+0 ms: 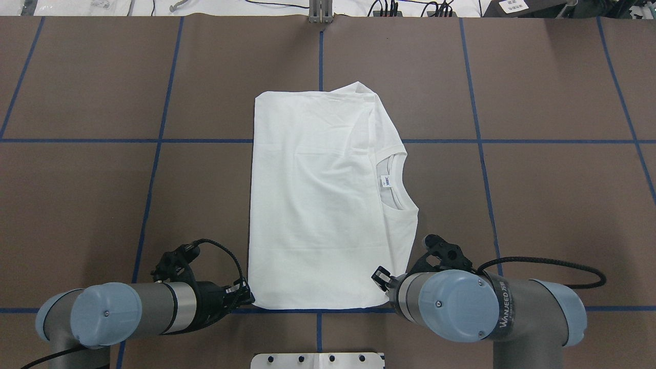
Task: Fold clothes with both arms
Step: 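Move the left gripper to the near shirt edge beside the right gripper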
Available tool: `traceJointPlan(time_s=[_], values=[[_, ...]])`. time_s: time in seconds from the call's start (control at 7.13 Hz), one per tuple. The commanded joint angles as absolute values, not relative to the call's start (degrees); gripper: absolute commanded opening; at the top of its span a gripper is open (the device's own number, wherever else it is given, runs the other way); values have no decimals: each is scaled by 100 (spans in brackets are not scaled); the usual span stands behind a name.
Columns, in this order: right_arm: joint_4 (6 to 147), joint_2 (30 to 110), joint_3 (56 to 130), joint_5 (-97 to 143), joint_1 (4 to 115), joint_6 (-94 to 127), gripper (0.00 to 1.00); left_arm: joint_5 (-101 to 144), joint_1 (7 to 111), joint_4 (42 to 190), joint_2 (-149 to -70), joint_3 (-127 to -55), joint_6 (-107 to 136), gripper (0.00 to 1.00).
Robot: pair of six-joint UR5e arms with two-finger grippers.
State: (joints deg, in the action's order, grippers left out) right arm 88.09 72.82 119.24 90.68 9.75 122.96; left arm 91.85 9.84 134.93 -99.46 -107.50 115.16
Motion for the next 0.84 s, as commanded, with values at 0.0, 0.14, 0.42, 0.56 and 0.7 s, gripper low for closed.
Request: traceJointPlan(time_s=[0.0,0.14,0.42,0.56,0.7], values=[[8807,7286,11936,9070,976,12296,0,9185,976,13491,-9958,-10775,11531,0],[8807,7269,11970,9070,984,12305,0,9193,958,13500,-9967,-10871,11549,0],[8824,7461,12408,9070,923,12322,0,9211,906,13491,-9888,-11544,11558,0],[8868,7584,12950,9201,940,12366,0,9228,905,13483,-9714,-12045,11558,0],[9190,7698,13521,9272,1210,12349,0,9246,940,13482,-9494,-12589,11558,0]])
